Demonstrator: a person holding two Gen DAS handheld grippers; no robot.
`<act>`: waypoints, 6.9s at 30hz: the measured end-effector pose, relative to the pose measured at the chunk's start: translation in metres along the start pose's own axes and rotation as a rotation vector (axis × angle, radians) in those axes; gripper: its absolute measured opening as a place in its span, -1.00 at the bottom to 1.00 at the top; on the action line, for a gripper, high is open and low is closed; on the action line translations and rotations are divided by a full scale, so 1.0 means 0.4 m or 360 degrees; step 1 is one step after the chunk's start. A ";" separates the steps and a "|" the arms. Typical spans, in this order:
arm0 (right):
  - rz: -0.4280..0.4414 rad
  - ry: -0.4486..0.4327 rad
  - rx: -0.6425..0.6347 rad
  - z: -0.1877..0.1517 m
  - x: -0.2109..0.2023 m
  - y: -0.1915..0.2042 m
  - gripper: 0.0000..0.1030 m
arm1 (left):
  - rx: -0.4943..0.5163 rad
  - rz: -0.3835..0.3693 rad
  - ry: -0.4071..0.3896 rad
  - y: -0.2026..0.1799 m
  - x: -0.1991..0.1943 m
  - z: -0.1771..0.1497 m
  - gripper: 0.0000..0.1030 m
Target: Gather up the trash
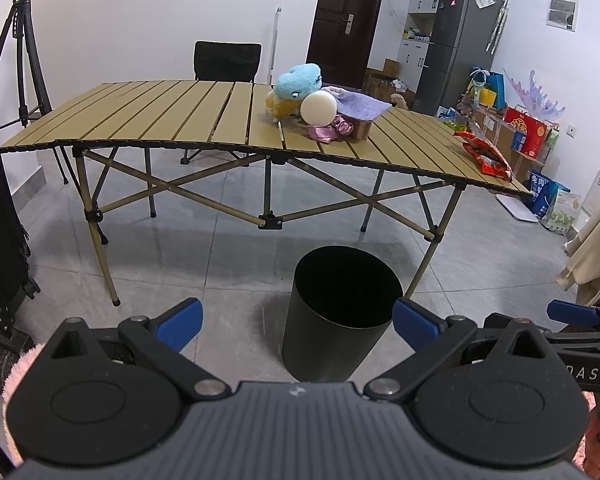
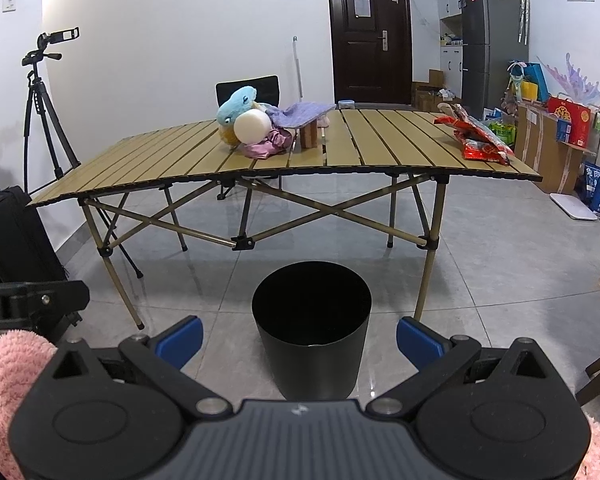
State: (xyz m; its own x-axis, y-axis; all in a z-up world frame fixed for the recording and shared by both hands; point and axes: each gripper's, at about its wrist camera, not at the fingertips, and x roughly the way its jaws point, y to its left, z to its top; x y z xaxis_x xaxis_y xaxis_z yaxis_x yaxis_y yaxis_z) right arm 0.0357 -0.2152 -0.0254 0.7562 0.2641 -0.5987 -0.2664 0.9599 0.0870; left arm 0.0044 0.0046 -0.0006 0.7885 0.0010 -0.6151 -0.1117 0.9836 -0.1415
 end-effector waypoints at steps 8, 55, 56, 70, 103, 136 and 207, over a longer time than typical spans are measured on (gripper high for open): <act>0.0009 -0.0006 -0.0007 0.005 0.008 0.001 1.00 | -0.0005 0.0005 -0.0007 0.006 0.003 0.000 1.00; 0.0001 -0.0074 -0.0031 0.030 -0.014 0.014 1.00 | -0.0017 -0.0005 -0.0075 0.017 -0.014 0.009 1.00; 0.0002 -0.0077 -0.0030 0.032 -0.014 0.015 1.00 | -0.0018 -0.0006 -0.0076 0.017 -0.014 0.009 1.00; 0.0012 -0.0085 -0.0043 0.047 0.000 0.024 1.00 | -0.0026 -0.0011 -0.0092 0.017 -0.015 0.017 1.00; 0.0073 -0.0282 -0.0105 0.351 0.364 -0.018 1.00 | -0.0070 0.0046 -0.0230 0.016 0.344 0.344 1.00; 0.0050 -0.0403 0.0119 0.522 0.720 -0.183 1.00 | -0.0303 -0.0070 -0.0170 -0.059 0.815 0.567 0.89; 0.0152 -0.0722 0.0046 0.562 0.760 -0.074 -0.81 | -0.0319 0.0142 -0.0326 0.119 0.716 0.530 0.11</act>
State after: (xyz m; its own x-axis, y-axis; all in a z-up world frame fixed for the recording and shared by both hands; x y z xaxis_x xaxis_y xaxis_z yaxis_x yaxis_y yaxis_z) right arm 0.4076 -0.1422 -0.0310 0.9158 0.3597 -0.1786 -0.3358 0.9298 0.1507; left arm 0.3534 0.0900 -0.0191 0.8735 0.1424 -0.4654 -0.2873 0.9228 -0.2568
